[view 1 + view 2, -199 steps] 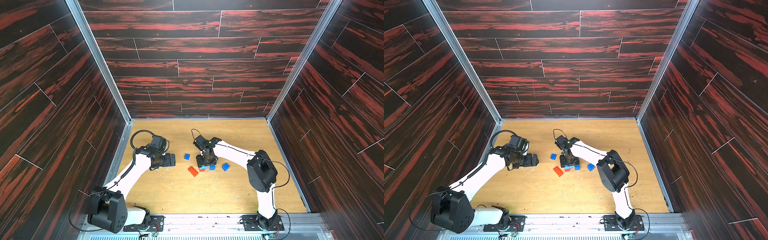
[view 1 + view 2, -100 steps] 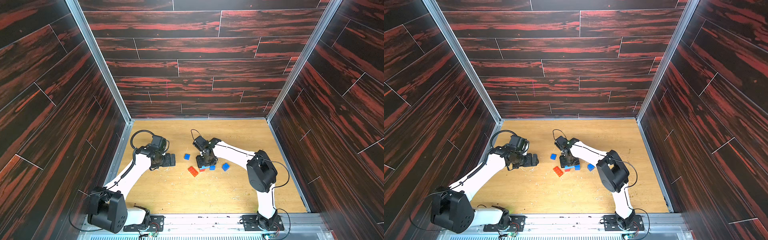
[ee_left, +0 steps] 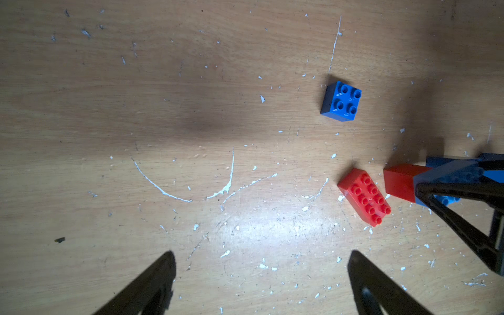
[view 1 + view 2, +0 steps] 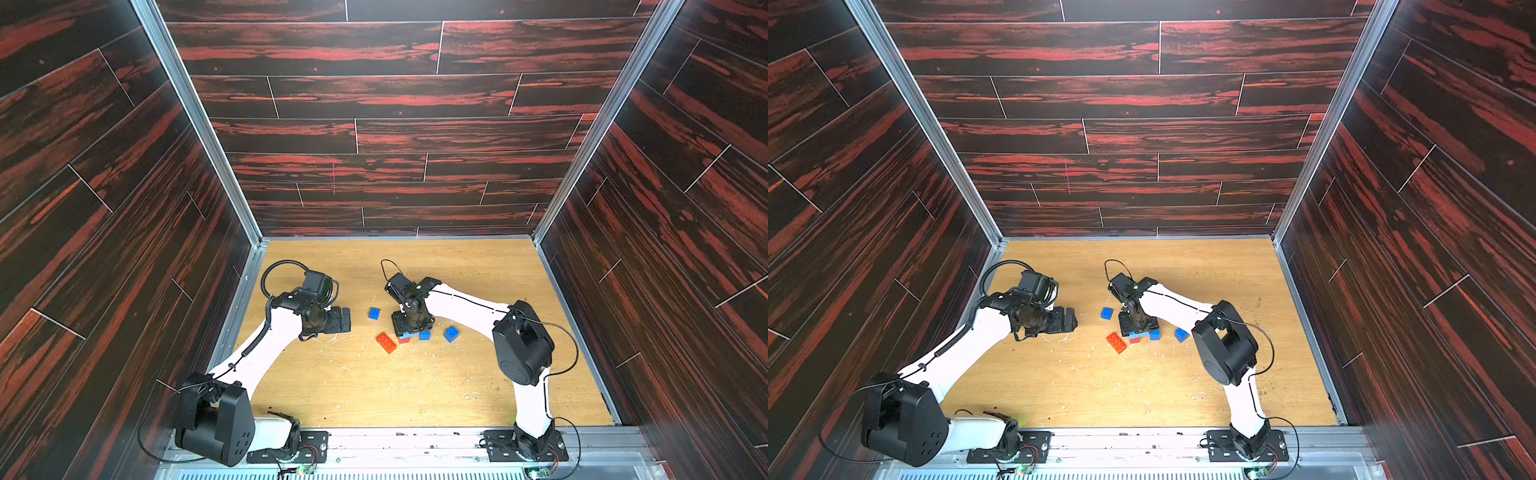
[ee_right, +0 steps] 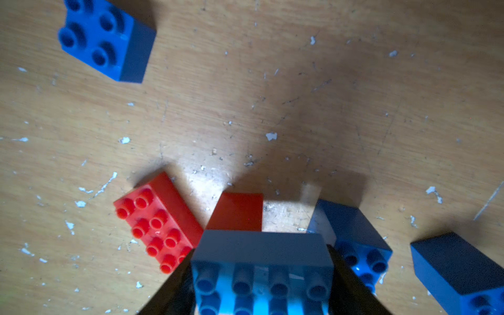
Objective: Assemble a giraffe with lego
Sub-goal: Assemble the lego brick with the lego brick.
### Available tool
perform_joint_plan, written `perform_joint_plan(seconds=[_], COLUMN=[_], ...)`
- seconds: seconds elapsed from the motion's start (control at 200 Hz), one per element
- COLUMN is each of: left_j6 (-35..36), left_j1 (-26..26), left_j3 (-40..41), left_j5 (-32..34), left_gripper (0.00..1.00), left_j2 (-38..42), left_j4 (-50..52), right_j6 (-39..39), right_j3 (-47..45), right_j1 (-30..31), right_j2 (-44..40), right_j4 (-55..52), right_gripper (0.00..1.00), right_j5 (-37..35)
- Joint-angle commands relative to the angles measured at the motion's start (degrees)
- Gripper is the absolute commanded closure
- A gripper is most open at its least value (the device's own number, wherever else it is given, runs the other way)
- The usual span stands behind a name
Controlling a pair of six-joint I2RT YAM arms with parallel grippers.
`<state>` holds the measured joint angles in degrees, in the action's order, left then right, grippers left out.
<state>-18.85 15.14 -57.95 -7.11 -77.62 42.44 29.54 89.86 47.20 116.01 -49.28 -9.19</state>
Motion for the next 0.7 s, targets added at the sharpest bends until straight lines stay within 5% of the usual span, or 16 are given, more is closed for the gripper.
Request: perform_joint_plan(seconds=[0.0, 0.696], left_j6=[0.57, 0.66], left_j1=[0.11, 0.16], left_j3=[0.46, 0.50], left_j5=[-0.18, -0.69], left_gripper=[0.01, 0.01], left_j2=[1.42, 1.78], left_j4=[1.83, 1.69], right_j6=[0.28, 7.45], right_j3=[-0.31, 3.02], right_j1=[0.88, -0.50], right_j2=[3.79, -1.84], right_j4=[-2.93, -5.11], right_gripper=[0.65, 0.60], right_j5=[0.96, -1.53])
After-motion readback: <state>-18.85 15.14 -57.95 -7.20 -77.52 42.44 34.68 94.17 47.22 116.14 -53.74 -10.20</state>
